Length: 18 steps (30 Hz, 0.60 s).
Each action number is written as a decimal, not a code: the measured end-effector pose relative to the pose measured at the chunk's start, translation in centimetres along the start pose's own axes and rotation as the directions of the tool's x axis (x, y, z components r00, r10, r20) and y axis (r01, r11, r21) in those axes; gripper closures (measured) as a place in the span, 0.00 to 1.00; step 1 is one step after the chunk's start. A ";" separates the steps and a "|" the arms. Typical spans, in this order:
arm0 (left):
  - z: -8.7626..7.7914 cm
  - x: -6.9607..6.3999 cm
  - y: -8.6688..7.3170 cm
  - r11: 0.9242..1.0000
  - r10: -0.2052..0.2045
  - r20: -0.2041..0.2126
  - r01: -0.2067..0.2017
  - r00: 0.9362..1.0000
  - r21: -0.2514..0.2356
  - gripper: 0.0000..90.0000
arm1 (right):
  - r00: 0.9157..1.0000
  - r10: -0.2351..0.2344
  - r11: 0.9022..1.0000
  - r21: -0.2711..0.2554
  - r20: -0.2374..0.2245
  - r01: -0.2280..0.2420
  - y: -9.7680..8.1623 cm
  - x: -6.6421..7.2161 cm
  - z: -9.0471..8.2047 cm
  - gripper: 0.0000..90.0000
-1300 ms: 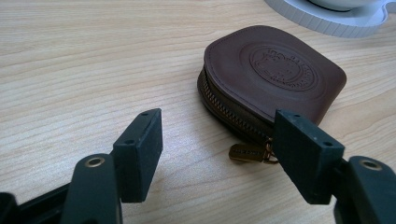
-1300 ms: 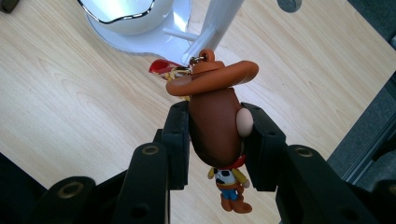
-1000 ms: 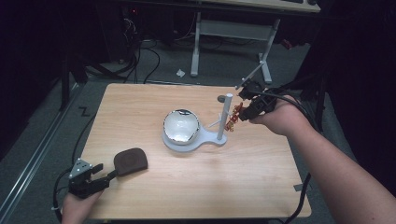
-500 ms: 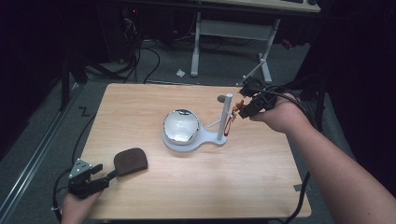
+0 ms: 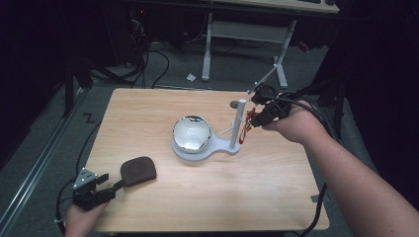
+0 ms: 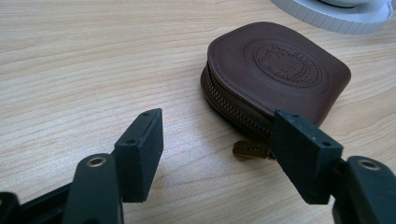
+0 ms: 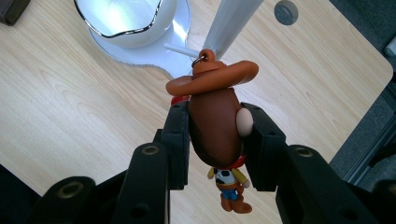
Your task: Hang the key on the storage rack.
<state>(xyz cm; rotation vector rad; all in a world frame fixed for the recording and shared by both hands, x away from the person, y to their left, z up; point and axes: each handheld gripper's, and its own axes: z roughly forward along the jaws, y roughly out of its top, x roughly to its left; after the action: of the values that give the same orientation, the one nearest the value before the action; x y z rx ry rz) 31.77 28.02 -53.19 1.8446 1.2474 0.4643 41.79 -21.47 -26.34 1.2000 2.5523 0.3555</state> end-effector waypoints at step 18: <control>0.3 -0.3 0.0 1.000 0.015 0.003 -0.015 1.000 0.017 0.39 | 1.000 -0.011 1.000 -0.019 -0.005 0.011 -1.0 0.7 -1.5 0.73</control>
<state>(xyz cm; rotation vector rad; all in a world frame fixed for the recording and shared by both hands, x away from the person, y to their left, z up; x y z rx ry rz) 31.86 27.61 -53.27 1.8692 1.2393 0.4602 40.14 -21.73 -25.36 1.1796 2.5531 0.3807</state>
